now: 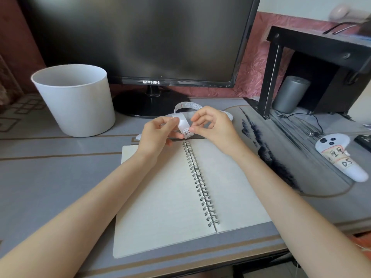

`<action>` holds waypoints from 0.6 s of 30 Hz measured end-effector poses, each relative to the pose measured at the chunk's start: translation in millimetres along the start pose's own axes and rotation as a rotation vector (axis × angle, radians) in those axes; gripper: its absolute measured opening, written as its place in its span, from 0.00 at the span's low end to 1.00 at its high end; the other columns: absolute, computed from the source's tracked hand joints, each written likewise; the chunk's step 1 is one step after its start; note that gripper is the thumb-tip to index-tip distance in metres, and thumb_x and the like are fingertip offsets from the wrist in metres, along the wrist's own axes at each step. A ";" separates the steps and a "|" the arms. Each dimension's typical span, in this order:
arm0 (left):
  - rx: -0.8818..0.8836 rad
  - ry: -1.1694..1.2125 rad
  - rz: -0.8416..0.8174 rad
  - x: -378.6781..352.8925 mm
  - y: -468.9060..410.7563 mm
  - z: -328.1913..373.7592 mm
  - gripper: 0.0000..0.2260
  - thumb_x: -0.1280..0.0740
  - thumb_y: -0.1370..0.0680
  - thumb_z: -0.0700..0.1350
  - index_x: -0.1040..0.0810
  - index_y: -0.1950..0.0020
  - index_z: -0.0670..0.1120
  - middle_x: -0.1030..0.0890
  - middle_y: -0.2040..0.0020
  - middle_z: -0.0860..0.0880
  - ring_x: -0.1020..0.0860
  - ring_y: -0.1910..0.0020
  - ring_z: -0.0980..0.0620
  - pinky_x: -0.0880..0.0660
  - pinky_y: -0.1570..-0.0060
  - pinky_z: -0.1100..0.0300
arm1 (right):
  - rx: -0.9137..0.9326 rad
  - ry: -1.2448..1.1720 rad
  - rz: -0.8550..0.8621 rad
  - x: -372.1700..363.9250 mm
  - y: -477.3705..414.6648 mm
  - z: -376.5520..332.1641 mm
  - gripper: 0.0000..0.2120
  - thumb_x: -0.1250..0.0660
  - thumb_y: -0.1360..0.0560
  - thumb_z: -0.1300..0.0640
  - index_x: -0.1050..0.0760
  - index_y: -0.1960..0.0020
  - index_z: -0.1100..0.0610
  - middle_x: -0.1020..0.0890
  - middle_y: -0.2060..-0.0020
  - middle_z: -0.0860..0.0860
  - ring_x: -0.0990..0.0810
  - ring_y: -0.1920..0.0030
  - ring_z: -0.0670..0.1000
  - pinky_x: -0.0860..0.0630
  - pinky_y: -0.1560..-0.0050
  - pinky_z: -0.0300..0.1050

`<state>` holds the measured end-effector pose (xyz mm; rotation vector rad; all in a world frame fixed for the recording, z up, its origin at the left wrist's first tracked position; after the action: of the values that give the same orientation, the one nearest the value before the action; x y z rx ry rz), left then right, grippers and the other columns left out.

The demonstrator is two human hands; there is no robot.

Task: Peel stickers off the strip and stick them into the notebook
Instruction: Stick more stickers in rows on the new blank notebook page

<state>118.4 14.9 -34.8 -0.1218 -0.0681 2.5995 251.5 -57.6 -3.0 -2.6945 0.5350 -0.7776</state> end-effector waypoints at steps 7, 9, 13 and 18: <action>0.004 0.027 -0.077 -5.7 0.4 -3.6 0.08 0.38 0.20 0.45 0.21 0.51 0.43 0.18 0.56 0.48 0.18 0.65 0.58 0.28 0.73 0.67 | 0.009 -0.111 0.107 0.5 3.9 2.6 0.11 0.29 0.30 0.69 0.24 0.60 0.54 0.21 0.65 0.47 0.24 0.66 0.37 0.31 0.67 0.27; -0.016 -0.011 -0.079 -5.7 -0.2 -4.6 0.05 0.35 0.21 0.41 0.21 0.52 0.41 0.19 0.58 0.48 0.19 0.66 0.59 0.28 0.73 0.68 | 0.003 -0.129 0.113 0.5 4.6 4.1 0.10 0.30 0.29 0.69 0.23 0.59 0.55 0.21 0.64 0.47 0.24 0.66 0.37 0.31 0.68 0.27; -0.037 0.003 -0.077 -6.8 -0.2 -4.1 0.05 0.35 0.22 0.38 0.21 0.55 0.38 0.20 0.64 0.50 0.20 0.68 0.59 0.26 0.72 0.68 | 0.003 -0.079 0.101 -1.2 4.4 7.7 0.09 0.30 0.28 0.66 0.21 0.58 0.53 0.19 0.63 0.45 0.24 0.63 0.36 0.30 0.62 0.28; -0.046 0.014 -0.076 -7.3 0.1 -4.0 0.06 0.35 0.22 0.38 0.21 0.56 0.39 0.20 0.64 0.50 0.20 0.68 0.59 0.24 0.69 0.67 | -0.005 -0.039 0.102 -3.1 4.1 10.0 0.09 0.29 0.29 0.65 0.19 0.58 0.51 0.18 0.61 0.46 0.23 0.60 0.41 0.29 0.56 0.31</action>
<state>125.1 11.2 -38.3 -0.1516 -0.1255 2.5220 253.5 -58.3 -14.1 -2.6570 0.6594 -0.6963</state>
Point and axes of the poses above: each hand's wrist, its own y-axis away from the middle knuckle, its own x-axis out of the back of the hand, z = x × y, the point moved 6 cm from there along -y, towards the middle knuckle
